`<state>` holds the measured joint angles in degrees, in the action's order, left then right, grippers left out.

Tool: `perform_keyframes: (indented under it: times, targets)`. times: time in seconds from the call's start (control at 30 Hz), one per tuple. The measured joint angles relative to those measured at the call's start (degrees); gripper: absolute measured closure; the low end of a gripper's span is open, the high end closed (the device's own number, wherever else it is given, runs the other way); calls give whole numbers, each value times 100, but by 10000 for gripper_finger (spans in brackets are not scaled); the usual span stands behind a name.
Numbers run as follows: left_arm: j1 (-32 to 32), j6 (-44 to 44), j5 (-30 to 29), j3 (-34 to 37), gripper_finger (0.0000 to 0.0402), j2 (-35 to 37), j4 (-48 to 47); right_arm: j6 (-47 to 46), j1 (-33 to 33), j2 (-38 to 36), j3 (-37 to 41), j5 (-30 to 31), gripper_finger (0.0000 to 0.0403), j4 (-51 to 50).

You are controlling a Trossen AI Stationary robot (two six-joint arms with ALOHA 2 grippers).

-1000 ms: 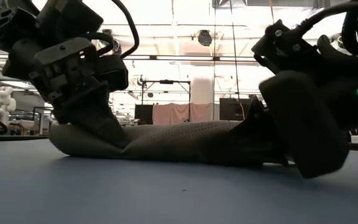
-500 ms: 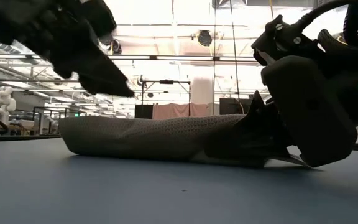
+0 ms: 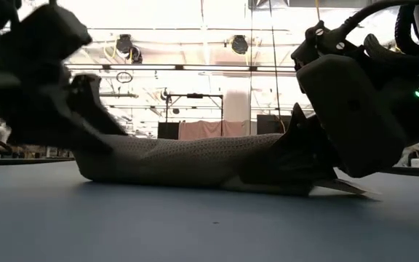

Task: Roll towel
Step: Roll the gray towel

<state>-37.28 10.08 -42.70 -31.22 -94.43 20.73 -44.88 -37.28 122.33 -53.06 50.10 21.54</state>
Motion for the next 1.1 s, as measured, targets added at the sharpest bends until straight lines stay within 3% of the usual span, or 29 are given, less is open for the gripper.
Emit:
perform_keyframes:
  times: [0.13,0.23,0.4,0.53,0.73,0.93,1.03,1.1]
  targets:
    - [192,170,637,0,167,-203,68,100,5,-3,0,-61,329,12]
    - [366,311,793,-2,187,-204,60,308,-2,-3,3,-112,329,48]
    - [664,612,1833,-7,288,-184,203,1426,-11,-78,0,-590,329,97]
    - [884,1732,3004,-7,374,-184,475,2596,-17,-309,0,-1212,328,-74]
    - [918,3081,3364,-24,351,-184,639,3357,-142,-723,13,-1715,289,-608]
    - [1150,3596,3799,-21,349,-184,782,2543,-585,-1070,28,-1679,201,-1077]
    - [1281,3763,4020,-13,357,-186,804,2212,-859,-1115,31,-1211,162,-754]
    - [1362,3762,4096,-13,359,-186,838,2243,-1059,-1091,31,-579,146,-420]
